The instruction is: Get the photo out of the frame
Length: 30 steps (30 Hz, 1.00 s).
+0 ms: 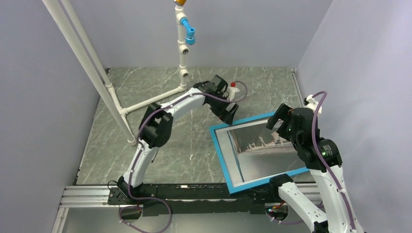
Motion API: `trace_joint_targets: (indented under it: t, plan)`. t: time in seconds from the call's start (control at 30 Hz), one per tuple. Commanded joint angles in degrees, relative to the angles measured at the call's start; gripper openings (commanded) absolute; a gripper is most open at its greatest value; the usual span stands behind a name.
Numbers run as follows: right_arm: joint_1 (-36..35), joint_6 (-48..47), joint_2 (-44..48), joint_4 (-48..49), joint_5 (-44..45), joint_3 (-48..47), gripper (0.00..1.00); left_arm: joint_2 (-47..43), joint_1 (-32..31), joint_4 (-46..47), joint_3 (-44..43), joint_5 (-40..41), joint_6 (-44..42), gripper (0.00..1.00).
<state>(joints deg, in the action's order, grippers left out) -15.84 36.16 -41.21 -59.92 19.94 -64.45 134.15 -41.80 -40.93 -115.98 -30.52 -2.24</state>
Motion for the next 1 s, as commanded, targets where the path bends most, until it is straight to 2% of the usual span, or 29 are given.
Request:
trace_joint_targets:
  t: [0.0,0.17,0.23,0.33,0.4,0.53,0.63,0.8,0.87,0.97]
  plan:
    - [-0.07,-1.13,-0.79,3.09,-1.7,0.04,0.99,-13.7,0.6,0.34,-2.59,17.95,-1.74,0.99]
    - [-0.07,-3.62,-3.98,3.32,-7.51,0.37,0.99,-24.0,0.67,-2.88,-0.89,26.64,0.0,1.0]
    - [-0.12,-4.96,-5.67,3.94,-11.3,1.43,0.99,-29.9,0.8,-3.11,3.38,28.28,2.95,0.99]
    - [-1.28,-6.49,-9.55,4.57,-17.34,3.54,1.0,-41.79,0.85,-0.09,15.23,27.2,8.84,0.99]
    - [-6.22,-5.73,-12.88,4.79,-17.59,4.63,1.0,-51.85,0.87,4.42,25.68,24.29,12.93,0.99]
    - [-27.57,1.04,-21.59,2.75,-3.93,2.7,1.0,-70.95,0.83,13.34,48.28,19.56,21.49,0.99]
    - [-38.93,5.89,-28.47,-0.43,3.28,1.86,1.0,-83.93,0.61,16.46,59.38,15.33,26.96,0.99]
    - [-45.9,7.32,-34.92,4.51,0.05,6.15,0.97,-99.23,0.25,16.45,72.36,13.36,35.57,0.99]
    - [-48.96,9.44,-37.55,5.11,1.14,6.67,0.87,-104.37,0.15,18.01,77.49,13.75,38.22,0.99]
    - [-52.44,11.15,-40.99,6.81,3.21,7.14,0.78,-108.19,0.15,20.02,83.17,13.26,40.69,0.99]
